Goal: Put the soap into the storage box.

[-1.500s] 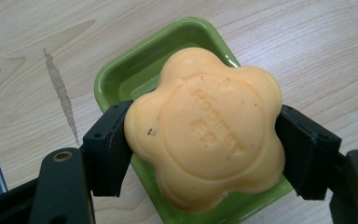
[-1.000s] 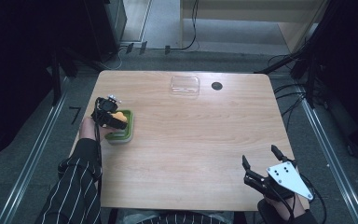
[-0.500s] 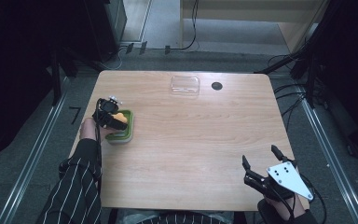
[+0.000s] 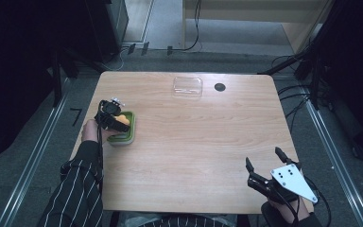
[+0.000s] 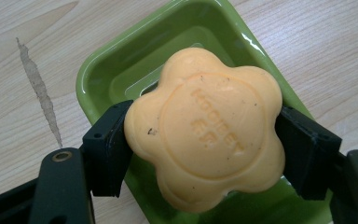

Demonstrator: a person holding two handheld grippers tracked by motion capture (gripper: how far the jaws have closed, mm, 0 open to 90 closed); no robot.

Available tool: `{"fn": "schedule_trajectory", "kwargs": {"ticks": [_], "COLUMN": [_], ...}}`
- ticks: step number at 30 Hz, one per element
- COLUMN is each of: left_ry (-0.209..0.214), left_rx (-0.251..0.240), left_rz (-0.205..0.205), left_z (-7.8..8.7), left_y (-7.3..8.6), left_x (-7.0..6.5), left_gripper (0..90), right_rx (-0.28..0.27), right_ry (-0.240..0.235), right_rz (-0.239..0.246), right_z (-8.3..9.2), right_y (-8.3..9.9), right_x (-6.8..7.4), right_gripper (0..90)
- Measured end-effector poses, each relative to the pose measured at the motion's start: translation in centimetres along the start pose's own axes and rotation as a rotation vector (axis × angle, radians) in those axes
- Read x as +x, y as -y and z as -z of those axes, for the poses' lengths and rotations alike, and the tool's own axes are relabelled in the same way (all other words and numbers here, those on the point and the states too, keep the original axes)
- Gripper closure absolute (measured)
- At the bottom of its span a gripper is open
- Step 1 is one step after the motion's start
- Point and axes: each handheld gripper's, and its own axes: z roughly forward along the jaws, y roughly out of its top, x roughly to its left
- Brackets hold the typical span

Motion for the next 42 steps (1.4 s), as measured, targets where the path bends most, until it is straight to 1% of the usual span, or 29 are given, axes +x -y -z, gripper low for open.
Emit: {"fn": "schedule_trajectory", "kwargs": {"ticks": [8, 11, 16, 22, 23, 26, 28, 34, 36, 38, 40, 42], "left_ry": [0.002, -0.013, -0.004, 0.009, 0.011, 0.02, 0.021, 0.01, -0.005, 0.008, 0.004, 0.001], "left_rx": [0.014, 0.017, 0.034, 0.023, 0.017, -0.021, -0.025, -0.01, 0.0, 0.013, 0.018, 0.039], "left_rz": [-0.006, -0.019, -0.036, -0.034, -0.03, -0.023, -0.023, -0.02, -0.021, -0.006, 0.005, 0.01], "left_z": [-0.3, -0.6, -1.1, -0.9, -0.9, -0.5, -0.4, -0.1, 0.1, 0.5, 0.8, 1.0], "left_y": [0.1, -0.1, -0.2, -0.1, -0.1, 0.0, 0.0, 0.0, -0.1, -0.1, -0.1, 0.0], "left_x": [0.1, 0.1, 0.0, 0.2, 0.2, 0.4, 0.4, 0.2, 0.1, 0.2, 0.3, 0.4], "left_gripper": [27.3, 27.3, 27.2, 27.0, 26.9, 23.8, 22.9, 18.2, 14.0, 13.1, 12.5, 10.3], "right_rx": [0.001, -0.001, -0.001, -0.002, -0.002, -0.001, 0.001, -0.002, -0.001, -0.002, 0.0, -0.003], "right_ry": [0.0, 0.001, 0.001, 0.001, 0.002, 0.001, 0.0, 0.002, 0.002, 0.002, 0.001, 0.004], "right_rz": [0.0, 0.0, 0.0, -0.001, -0.001, -0.001, -0.004, -0.002, -0.002, 0.0, -0.003, -0.003], "right_z": [0.0, 0.0, 0.0, 0.0, 0.0, 0.0, 0.0, 0.0, 0.0, 0.0, 0.1, 0.1], "right_y": [0.0, 0.0, 0.0, 0.0, 0.0, 0.0, 0.0, 0.0, 0.0, 0.0, 0.0, 0.0], "right_x": [0.0, 0.0, 0.0, 0.0, 0.0, 0.0, 0.0, 0.0, 0.0, 0.0, 0.0, 0.0], "right_gripper": [13.3, 13.3, 13.3, 13.3, 13.3, 13.3, 13.3, 13.3, 13.3, 13.3, 13.3, 13.3]}}
